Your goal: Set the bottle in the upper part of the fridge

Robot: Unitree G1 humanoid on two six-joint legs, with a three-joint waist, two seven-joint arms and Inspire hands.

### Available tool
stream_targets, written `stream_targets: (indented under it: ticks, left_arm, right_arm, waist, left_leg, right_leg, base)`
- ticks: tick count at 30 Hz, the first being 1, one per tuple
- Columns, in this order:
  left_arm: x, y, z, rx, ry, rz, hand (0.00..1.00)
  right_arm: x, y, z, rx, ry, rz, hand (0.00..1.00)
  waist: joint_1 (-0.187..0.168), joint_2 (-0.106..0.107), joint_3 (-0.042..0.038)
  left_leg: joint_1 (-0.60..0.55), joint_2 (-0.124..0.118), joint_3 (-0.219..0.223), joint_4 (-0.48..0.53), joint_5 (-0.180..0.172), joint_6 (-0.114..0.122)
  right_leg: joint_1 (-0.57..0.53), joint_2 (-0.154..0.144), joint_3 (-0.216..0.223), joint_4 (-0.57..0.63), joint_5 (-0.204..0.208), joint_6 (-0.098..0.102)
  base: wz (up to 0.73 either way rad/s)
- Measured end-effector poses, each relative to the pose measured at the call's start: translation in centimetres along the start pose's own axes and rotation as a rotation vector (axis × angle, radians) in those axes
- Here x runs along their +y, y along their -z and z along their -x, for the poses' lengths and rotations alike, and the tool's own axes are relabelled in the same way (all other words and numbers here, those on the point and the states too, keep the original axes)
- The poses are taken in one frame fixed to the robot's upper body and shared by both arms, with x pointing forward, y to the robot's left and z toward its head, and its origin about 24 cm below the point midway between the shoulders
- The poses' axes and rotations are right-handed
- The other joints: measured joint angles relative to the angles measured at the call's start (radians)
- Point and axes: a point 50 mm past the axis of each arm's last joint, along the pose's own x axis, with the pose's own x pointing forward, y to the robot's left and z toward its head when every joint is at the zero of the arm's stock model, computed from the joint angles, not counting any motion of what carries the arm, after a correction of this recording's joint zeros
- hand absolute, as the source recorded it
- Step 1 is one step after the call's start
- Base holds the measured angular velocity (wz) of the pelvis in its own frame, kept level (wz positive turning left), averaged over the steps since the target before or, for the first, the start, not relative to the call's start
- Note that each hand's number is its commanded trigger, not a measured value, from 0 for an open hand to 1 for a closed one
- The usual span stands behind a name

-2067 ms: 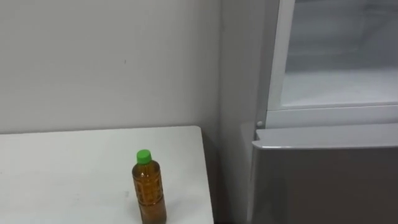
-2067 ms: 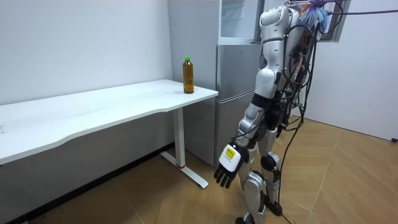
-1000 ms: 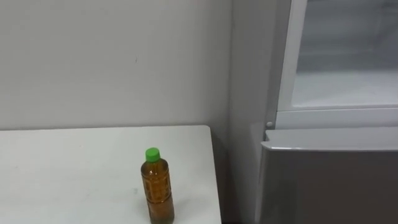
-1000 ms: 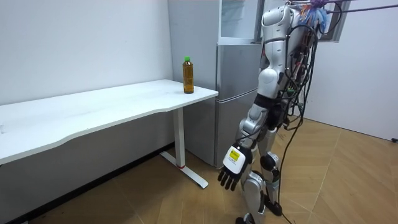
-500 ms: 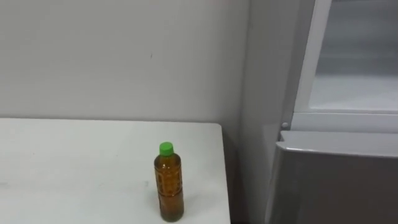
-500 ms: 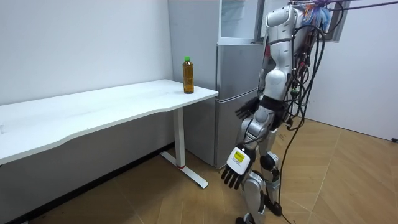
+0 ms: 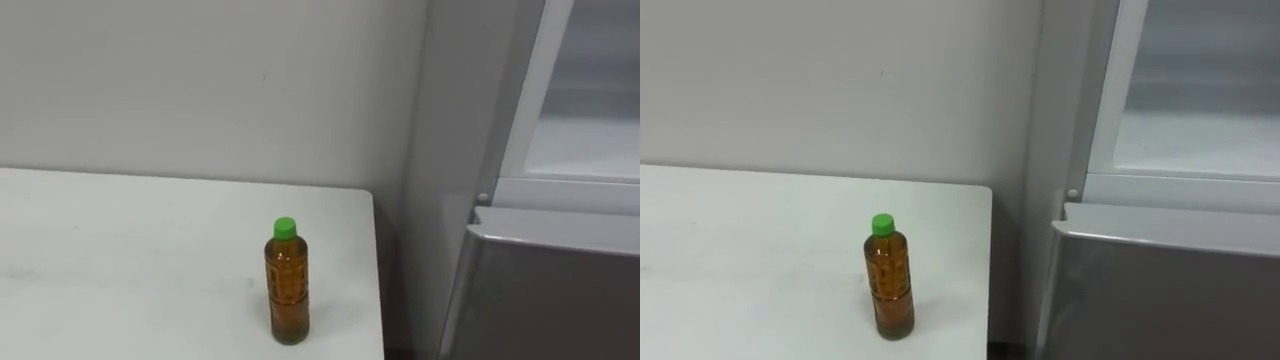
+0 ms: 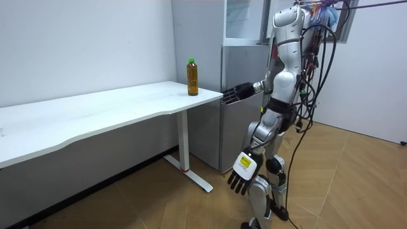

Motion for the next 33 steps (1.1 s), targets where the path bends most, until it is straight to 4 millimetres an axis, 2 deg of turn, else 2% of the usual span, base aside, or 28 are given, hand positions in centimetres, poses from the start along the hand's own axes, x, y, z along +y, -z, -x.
stream_targets:
  ticks: [4, 6, 8, 12, 14, 17, 20, 23, 27, 29, 33]
  left_arm:
    - [0.0, -0.4, -0.1, -0.014, 0.005, -0.023, 0.00]
    - [0.1, -0.4, -0.1, -0.016, 0.002, -0.033, 0.00]
    - [0.4, -0.4, -0.1, -0.015, -0.004, -0.043, 0.00]
    - [1.0, -0.5, -0.1, -0.019, -0.018, -0.074, 0.00]
    - [1.0, -0.6, -0.2, -0.021, -0.018, -0.073, 0.00]
    - [1.0, -0.6, -0.2, -0.020, -0.019, -0.070, 0.00]
    - [0.9, -0.1, 0.0, -0.009, -0.015, -0.070, 0.00]
    - [1.0, -0.3, 0.0, -0.015, -0.009, -0.070, 0.00]
    - [1.3, -0.4, -0.1, -0.023, -0.003, -0.076, 0.00]
    - [1.7, -0.4, -0.1, -0.024, -0.007, -0.083, 0.00]
    - [2.0, -0.3, -0.1, -0.019, -0.015, -0.089, 0.00]
  right_arm:
    - [0.0, -2.5, 0.1, -0.079, -0.010, 0.066, 0.00]
    - [0.2, -4.0, 0.1, -0.143, -0.021, 0.087, 0.00]
    - [1.0, -6.5, -0.3, -0.264, -0.066, 0.093, 0.00]
    - [1.6, -9.2, -1.3, -0.381, -0.111, 0.095, 0.00]
    - [2.0, -10.6, -1.3, -0.440, -0.133, 0.093, 0.00]
    - [2.3, -11.5, -1.2, -0.486, -0.144, 0.099, 0.00]
    - [2.2, -11.8, -1.3, -0.495, -0.135, 0.100, 0.00]
    - [2.0, -12.1, -1.4, -0.500, -0.116, 0.111, 0.00]
    - [1.6, -13.0, -1.4, -0.509, -0.111, 0.147, 0.00]
    - [1.7, -13.7, -1.6, -0.533, -0.110, 0.158, 0.00]
    - [1.6, -13.9, -1.7, -0.541, -0.093, 0.155, 0.00]
  waist:
    - [0.000, 0.005, 0.0053]
    - [0.001, 0.004, 0.0051]
    - [0.003, 0.000, 0.0053]
    - [0.009, -0.010, 0.0045]
    - [0.025, -0.013, 0.0039]
    - [0.029, -0.012, 0.0023]
    - [0.035, -0.015, -0.0045]
    - [0.038, -0.015, -0.0051]
    - [0.041, -0.019, -0.0036]
    - [0.046, -0.024, -0.0006]
    - [0.056, -0.031, 0.0045]
  left_leg:
    - [-0.002, 0.002, 0.004, 0.000, 0.000, 0.000]
    - [0.002, 0.002, 0.005, -0.001, 0.000, 0.000]
    - [0.011, 0.002, 0.006, -0.003, 0.000, 0.000]
    - [0.011, 0.003, 0.006, -0.002, 0.000, 0.000]
    - [0.004, 0.006, 0.006, -0.002, 0.000, 0.000]
    - [-0.009, 0.011, 0.004, -0.001, 0.000, -0.001]
    - [-0.012, 0.011, 0.003, -0.001, 0.001, -0.001]
    - [-0.009, 0.011, 0.003, 0.000, 0.001, -0.001]
    - [-0.008, 0.011, -0.003, 0.001, 0.001, -0.001]
    - [-0.007, 0.011, -0.007, 0.004, 0.001, -0.001]
    - [-0.013, 0.010, -0.014, 0.011, 0.001, -0.001]
  right_leg:
    - [-0.003, 0.000, 0.005, 0.012, 0.000, 0.000]
    - [-0.001, 0.001, 0.006, 0.013, 0.000, 0.000]
    - [0.001, 0.001, 0.008, 0.012, 0.000, 0.000]
    - [0.001, 0.001, 0.004, 0.012, 0.002, -0.003]
    - [0.002, 0.003, -0.006, 0.001, 0.010, -0.005]
    - [0.002, 0.009, -0.010, -0.013, 0.019, -0.007]
    - [0.005, 0.010, -0.011, -0.018, 0.021, -0.007]
    - [0.008, 0.010, -0.013, -0.023, 0.023, -0.005]
    - [0.017, 0.008, -0.028, -0.025, 0.024, -0.005]
    - [0.020, 0.008, -0.034, -0.025, 0.024, -0.005]
    - [0.022, 0.007, -0.041, -0.024, 0.025, -0.005]
  base:
    - [-0.03]
    - [0.00]
    - [0.00]
    - [0.00]
    - [0.00]
    - [0.00]
    - [0.00]
    - [0.00]
    - [0.04]
    - [0.04]
    - [0.06]
